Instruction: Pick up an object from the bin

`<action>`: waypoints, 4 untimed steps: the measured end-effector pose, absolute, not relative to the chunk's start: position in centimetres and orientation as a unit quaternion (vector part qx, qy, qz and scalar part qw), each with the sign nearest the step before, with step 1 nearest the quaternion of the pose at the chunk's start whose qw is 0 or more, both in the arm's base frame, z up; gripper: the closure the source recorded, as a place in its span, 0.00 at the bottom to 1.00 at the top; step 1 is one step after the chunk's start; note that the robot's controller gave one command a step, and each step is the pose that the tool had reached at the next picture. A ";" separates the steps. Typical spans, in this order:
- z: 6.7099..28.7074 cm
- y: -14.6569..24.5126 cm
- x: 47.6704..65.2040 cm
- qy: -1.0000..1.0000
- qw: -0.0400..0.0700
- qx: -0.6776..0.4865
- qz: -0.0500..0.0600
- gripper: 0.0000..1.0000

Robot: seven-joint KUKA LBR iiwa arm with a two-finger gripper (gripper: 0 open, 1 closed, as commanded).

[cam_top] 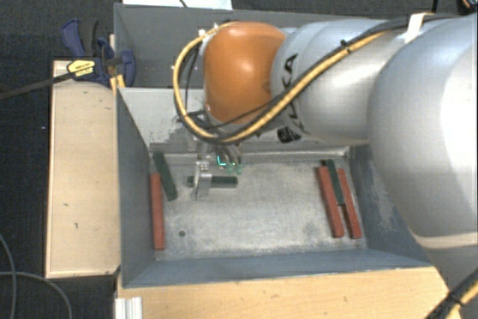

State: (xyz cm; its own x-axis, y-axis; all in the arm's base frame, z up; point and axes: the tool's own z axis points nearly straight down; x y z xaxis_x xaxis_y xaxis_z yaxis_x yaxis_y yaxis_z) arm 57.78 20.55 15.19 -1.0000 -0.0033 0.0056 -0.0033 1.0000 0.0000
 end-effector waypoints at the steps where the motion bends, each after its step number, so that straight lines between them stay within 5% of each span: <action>1: 6.6 17.5 59.1 -0.999 0.003 -0.034 0.001 0.00; 4: 6.8 17.6 59.3 -0.999 -0.002 -0.041 -0.001 0.00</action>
Offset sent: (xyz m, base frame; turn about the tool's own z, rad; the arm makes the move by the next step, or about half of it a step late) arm 0.0147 -0.0282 -0.0819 0.0747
